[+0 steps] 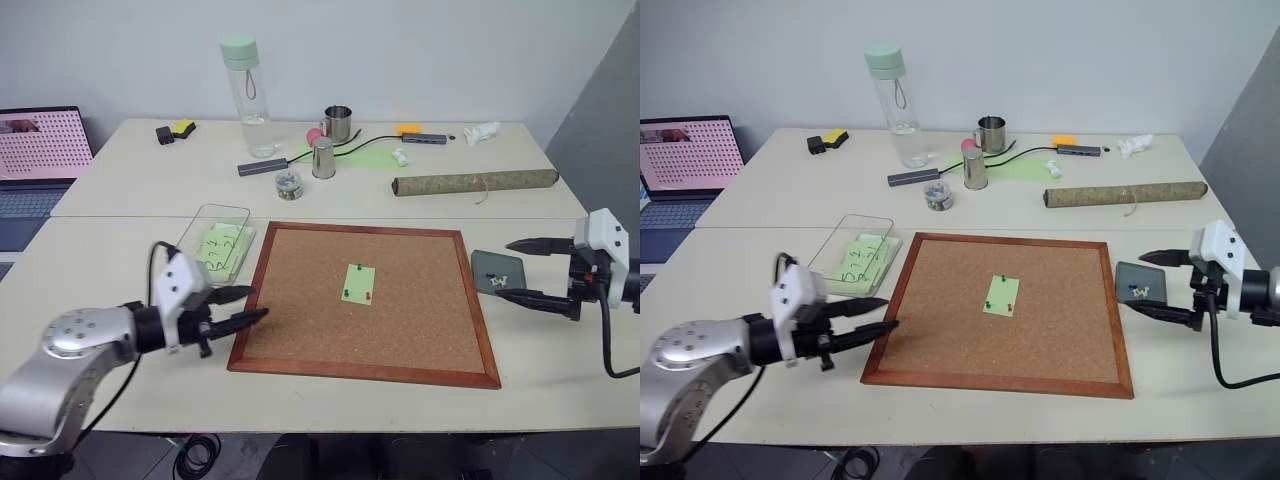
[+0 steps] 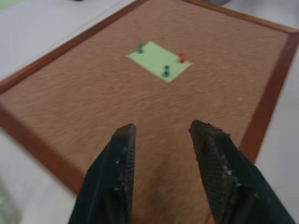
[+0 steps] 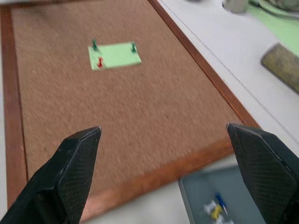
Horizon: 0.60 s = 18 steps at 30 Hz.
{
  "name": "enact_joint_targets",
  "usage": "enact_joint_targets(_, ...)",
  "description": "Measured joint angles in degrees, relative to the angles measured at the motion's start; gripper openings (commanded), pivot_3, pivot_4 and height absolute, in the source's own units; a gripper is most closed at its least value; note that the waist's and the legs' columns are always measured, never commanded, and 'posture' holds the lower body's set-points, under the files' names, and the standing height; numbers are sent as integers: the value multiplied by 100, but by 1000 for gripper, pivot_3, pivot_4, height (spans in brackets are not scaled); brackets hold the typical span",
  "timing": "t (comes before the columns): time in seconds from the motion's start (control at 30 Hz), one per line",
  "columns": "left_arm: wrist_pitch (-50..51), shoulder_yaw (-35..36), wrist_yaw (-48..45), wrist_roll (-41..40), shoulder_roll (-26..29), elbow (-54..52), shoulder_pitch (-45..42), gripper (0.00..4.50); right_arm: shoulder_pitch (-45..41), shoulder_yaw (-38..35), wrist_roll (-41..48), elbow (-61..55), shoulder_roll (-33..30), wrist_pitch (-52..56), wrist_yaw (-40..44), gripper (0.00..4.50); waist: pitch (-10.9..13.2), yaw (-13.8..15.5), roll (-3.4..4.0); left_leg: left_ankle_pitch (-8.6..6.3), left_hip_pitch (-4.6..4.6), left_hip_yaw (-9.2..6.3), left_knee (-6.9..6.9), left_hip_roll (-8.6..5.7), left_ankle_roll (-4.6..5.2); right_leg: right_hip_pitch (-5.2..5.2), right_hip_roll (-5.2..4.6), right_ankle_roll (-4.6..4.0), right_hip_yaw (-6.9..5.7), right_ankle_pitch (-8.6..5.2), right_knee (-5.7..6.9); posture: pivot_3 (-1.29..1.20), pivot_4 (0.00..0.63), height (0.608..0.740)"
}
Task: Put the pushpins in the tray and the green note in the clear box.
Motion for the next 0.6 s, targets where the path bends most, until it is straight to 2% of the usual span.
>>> enact_joint_targets(0.2, -369, -1081, 63, 496, -656, 605, -534, 49, -775, 597, 115, -347, 445, 338, -146, 4500, 1, 12, -2, 0, -1, -2, 9, -3, 0, 2, 0, 0, -2, 0, 5, 0, 150, 740)
enact_joint_targets(0.37, -754, -1720, 96, 877, -1243, 1308, -972, 49, -1235, 1223, -3, -330, 1031, 440, -347, 4500, 4, 14, -10, 0, -12, -12, 16, -5, 0, -2, 0, 1, -10, 0, 1, 0, 150, 740)
enact_joint_targets(0.6, -1123, -2007, 91, 1196, -1681, 2130, -1136, 49, -1789, 1996, -806, 278, 1822, 192, -898, 4500, 3, 1, -9, 1, -13, -15, 16, -5, -2, -8, 0, 0, -12, 0, 6, 0, 150, 740)
